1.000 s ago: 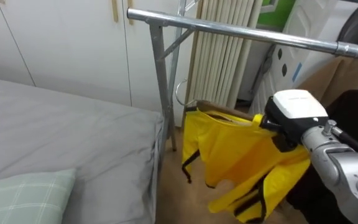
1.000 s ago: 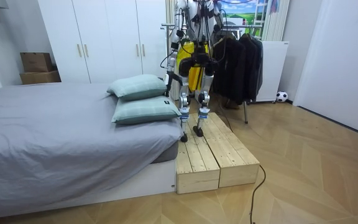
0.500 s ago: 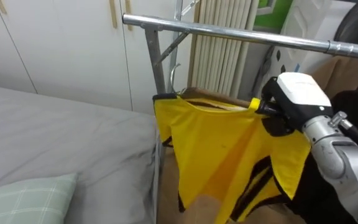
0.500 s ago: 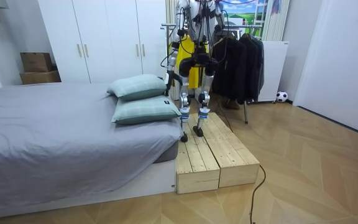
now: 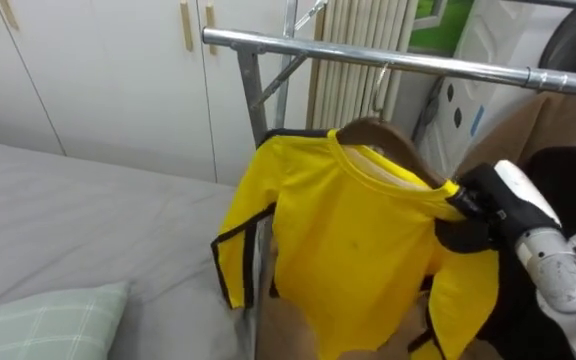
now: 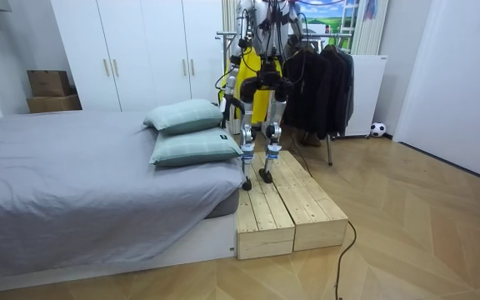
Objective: Hang clothes
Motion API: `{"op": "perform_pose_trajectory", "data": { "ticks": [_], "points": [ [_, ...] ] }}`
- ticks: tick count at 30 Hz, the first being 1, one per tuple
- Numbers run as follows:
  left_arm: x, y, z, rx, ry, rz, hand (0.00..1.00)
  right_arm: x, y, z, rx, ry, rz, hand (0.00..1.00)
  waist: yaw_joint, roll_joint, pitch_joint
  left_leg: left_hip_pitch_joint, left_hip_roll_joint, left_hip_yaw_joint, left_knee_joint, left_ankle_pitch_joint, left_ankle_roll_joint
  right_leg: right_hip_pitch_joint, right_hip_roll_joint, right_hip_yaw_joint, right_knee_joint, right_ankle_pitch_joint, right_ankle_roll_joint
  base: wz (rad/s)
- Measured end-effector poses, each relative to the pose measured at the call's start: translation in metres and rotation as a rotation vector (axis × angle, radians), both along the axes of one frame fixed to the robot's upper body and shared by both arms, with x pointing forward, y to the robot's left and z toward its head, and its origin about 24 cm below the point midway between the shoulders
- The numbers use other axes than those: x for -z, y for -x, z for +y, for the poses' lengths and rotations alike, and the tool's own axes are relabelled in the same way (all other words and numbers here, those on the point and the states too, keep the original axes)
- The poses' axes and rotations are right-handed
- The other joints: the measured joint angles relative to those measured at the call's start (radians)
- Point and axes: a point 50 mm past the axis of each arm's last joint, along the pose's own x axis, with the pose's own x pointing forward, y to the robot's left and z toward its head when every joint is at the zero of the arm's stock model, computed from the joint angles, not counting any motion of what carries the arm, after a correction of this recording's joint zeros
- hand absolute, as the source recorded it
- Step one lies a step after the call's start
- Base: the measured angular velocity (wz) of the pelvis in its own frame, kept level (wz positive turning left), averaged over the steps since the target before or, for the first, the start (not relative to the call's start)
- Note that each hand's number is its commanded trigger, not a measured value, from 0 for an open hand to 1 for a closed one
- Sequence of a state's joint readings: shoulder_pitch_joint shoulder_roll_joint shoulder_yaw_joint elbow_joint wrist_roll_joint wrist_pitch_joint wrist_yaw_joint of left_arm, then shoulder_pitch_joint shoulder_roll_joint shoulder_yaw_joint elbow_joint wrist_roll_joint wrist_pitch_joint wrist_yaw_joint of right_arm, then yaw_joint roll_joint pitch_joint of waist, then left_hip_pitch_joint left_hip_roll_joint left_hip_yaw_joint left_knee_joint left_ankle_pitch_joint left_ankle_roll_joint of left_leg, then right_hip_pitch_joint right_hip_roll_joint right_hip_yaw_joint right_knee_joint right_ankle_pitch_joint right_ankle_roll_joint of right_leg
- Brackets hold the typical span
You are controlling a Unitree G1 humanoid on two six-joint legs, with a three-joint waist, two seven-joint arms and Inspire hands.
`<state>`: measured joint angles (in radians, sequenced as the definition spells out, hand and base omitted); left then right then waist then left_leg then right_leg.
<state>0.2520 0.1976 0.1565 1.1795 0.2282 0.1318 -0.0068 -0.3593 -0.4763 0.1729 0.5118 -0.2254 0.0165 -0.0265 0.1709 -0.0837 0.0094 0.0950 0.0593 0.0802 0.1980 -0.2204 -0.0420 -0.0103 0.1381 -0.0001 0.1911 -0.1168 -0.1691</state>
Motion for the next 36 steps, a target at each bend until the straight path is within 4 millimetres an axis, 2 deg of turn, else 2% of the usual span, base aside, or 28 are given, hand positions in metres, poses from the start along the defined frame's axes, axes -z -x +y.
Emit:
{"op": "perform_pose_trajectory", "data": {
  "ticks": [6, 11, 30, 36],
  "points": [
    [0.0, 0.003, -0.001, 0.0, 0.006, 0.008, 0.0, 0.004, -0.002, -0.003, 0.03, -0.231, 0.047, 1.0, 0.002, 0.0, -0.0001, 0.005, 0.002, 0.002, 0.0, 0.0, -0.001, 0.005, 0.001, -0.001, 0.011, -0.003, -0.004, 0.0],
    [0.001, 0.005, -0.004, -0.002, 0.012, 0.012, 0.0, 0.018, 0.001, -0.01, 0.069, -0.35, 0.122, 1.0, 0.008, 0.0, 0.0019, 0.02, 0.002, 0.0, -0.002, 0.0, -0.001, 0.017, 0.001, -0.003, 0.012, -0.008, -0.003, 0.0],
    [0.001, 0.008, -0.005, -0.004, 0.018, 0.014, 0.0, 0.021, 0.002, -0.011, 0.081, -0.435, 0.146, 1.0, 0.006, -0.002, 0.0015, 0.021, 0.0, 0.0, -0.001, 0.0, -0.001, 0.014, 0.001, 0.005, 0.018, -0.01, -0.003, 0.0],
    [0.001, 0.008, -0.005, -0.002, 0.018, 0.014, 0.0, 0.029, 0.001, -0.015, 0.098, -0.531, 0.209, 1.0, 0.005, -0.002, 0.0016, 0.023, 0.0, 0.0, -0.001, 0.0, -0.001, 0.015, 0.001, 0.006, 0.022, -0.011, -0.004, 0.0]
  ]
}}
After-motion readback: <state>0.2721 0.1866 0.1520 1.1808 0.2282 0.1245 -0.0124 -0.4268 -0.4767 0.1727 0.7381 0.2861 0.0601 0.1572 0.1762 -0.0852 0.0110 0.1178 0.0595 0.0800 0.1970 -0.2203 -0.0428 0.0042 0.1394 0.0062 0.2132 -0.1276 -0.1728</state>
